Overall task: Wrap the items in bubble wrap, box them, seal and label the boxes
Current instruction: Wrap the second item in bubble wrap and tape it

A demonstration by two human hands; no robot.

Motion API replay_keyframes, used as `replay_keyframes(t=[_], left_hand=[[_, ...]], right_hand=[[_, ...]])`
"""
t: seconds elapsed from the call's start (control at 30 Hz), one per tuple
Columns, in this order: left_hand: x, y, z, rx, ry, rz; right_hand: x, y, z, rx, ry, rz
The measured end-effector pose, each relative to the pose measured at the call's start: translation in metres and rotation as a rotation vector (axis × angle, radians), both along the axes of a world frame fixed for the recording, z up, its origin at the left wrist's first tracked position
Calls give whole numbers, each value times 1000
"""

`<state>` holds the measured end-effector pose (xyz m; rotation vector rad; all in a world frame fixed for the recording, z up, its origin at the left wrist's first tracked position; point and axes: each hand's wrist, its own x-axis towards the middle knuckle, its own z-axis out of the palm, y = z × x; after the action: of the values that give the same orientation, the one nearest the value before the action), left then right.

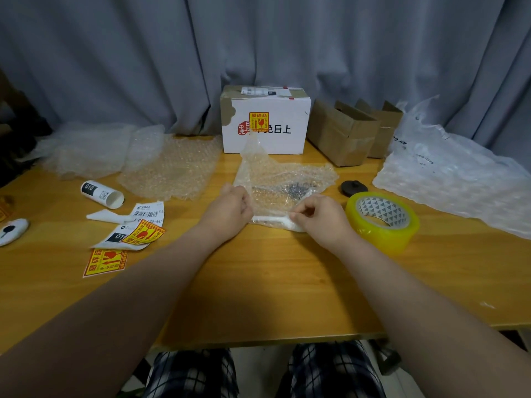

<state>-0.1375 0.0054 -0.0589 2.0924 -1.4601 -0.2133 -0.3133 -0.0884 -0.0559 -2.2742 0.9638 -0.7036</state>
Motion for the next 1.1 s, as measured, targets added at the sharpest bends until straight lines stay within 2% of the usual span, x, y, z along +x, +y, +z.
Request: replay_keyframes(t=[0.07, 0.1, 0.17, 0.23, 0.27, 0.37, 0.5, 0.6, 0.7, 0.83, 0.97, 1.03, 1.1], left_hand=[[0, -5, 0, -5, 75, 19], [0, -7, 1, 4, 51, 40], [-3, -10, 3, 13, -144, 73], [-6, -14, 4, -8, -321, -29], [-7, -15, 3, 1, -349, -106], [-10, -12, 1, 51, -313, -228], [-12, -8, -4, 141, -390, -307], [-12, -11, -4, 143, -337, -323], [-12, -12, -3, 164, -229, -321], [-17, -12, 0, 277, -282, -317], [-21, -18, 10, 372, -287, -332], [-21, -22, 12, 395, -267, -330], [-21, -24, 12, 409, -232, -330]], right_hand=[[3, -3, -3, -26, 31, 5], [5, -4, -6, -64, 61, -1], [8, -6, -10, -122, 102, -6], [10, -7, -12, -128, 122, 17], [10, -7, -11, -128, 148, 33], [12, -10, -10, -101, 176, 86], [14, -15, -9, 135, 22, 116], [18, -16, -6, 233, -28, 105], [22, -17, -4, 232, -25, 85], [25, -20, 1, 250, -25, 56], [21, -34, 11, 219, -62, -111], [19, -42, 22, 169, 14, -231], [19, -49, 33, 38, 314, -320]])
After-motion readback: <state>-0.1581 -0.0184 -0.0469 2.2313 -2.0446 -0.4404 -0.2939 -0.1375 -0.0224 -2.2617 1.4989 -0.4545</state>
